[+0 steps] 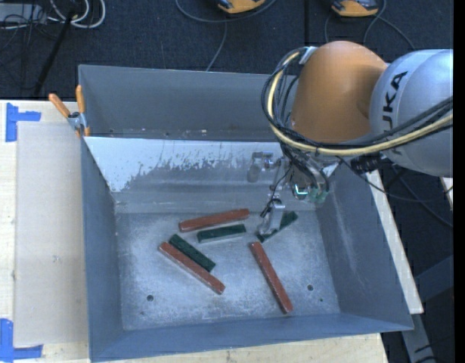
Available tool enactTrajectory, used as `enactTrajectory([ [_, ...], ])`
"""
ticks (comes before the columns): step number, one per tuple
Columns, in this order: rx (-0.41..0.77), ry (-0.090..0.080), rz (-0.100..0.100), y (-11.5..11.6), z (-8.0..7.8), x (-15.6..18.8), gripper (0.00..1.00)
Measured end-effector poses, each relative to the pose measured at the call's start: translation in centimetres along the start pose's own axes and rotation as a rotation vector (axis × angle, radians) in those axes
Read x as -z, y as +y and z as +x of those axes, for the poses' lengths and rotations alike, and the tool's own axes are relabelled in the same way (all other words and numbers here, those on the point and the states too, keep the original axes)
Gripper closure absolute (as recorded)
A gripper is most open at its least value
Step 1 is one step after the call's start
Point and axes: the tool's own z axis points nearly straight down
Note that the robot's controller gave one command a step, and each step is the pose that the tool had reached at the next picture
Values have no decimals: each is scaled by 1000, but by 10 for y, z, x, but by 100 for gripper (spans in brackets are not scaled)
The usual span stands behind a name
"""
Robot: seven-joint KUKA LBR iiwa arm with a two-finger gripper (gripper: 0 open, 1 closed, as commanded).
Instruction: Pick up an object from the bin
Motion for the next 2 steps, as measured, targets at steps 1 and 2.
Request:
enactTrajectory([
  [1,172,-3,0,21,59,-149,0],
  [2,73,-12,2,-18,94,-63,0],
])
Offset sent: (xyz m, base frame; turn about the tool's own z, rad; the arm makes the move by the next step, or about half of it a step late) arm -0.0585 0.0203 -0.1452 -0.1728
